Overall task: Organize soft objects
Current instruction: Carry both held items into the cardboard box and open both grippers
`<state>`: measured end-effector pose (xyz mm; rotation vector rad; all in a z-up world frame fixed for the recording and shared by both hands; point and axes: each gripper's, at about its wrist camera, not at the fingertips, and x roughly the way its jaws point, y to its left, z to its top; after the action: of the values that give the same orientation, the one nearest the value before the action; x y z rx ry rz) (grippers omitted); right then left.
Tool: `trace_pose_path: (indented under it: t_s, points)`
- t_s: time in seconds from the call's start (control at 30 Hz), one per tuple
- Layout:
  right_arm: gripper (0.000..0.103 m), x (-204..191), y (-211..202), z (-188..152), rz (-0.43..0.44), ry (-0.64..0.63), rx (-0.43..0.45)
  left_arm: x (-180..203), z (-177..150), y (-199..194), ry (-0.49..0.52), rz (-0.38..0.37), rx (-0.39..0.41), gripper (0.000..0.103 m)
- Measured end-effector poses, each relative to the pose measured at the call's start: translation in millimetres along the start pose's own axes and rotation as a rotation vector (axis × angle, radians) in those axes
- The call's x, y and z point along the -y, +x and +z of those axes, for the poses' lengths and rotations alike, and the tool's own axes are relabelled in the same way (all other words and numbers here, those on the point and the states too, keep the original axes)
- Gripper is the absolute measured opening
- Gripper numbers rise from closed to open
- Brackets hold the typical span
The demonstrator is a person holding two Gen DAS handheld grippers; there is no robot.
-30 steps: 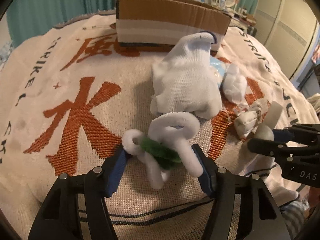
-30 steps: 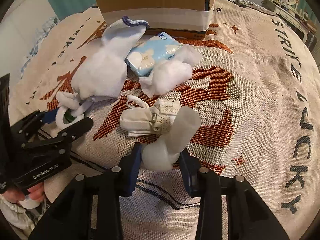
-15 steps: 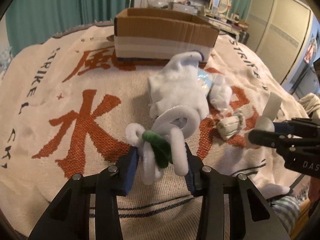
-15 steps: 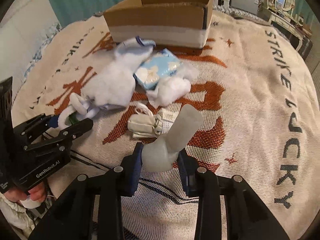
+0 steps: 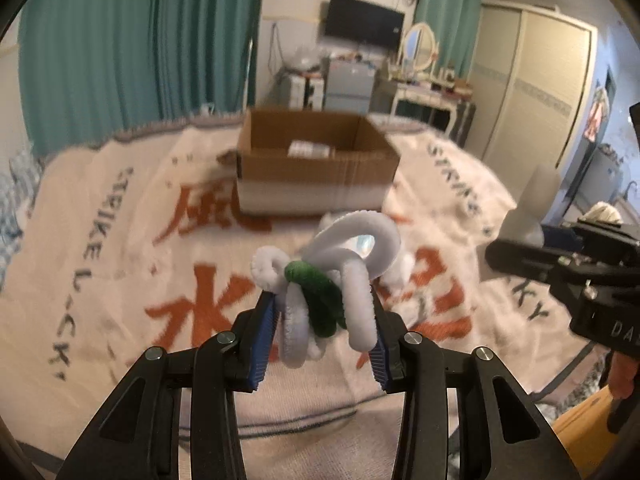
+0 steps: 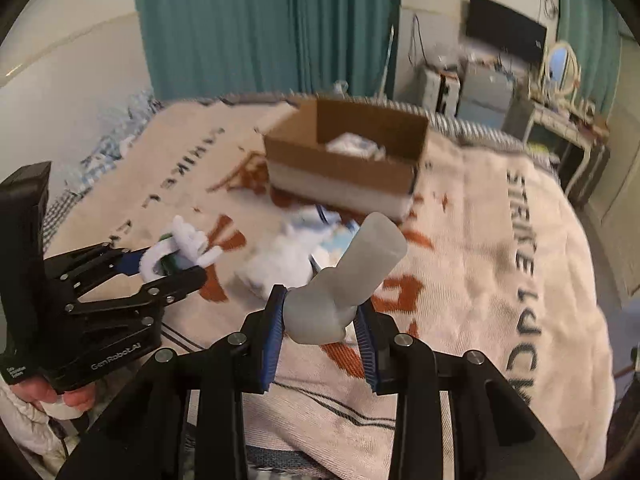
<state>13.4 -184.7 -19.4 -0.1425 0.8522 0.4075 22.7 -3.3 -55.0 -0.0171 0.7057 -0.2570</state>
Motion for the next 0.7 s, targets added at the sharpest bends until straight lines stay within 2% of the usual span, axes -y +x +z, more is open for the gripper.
trace_pose_path:
  t_s: [0.17, 0.37, 0.53, 0.7]
  points:
    - [0.033, -10, -25, 32, 0.001, -0.032, 0.080, -1, 34, -23, 0.029, -0.004, 0.088, 0.040]
    - [0.033, 2, -36, 87, -0.022, -0.038, 0.178, -6, 83, -22, 0.051, -0.003, 0.161, 0.040]
    - [0.033, 30, -16, 138, -0.036, 0.000, 0.209, -15, 125, 6, 0.064, 0.008, 0.199, 0.040]
    - [0.033, 62, 29, 172, -0.050, 0.035, 0.198, -24, 154, 58, 0.062, 0.026, 0.167, 0.040]
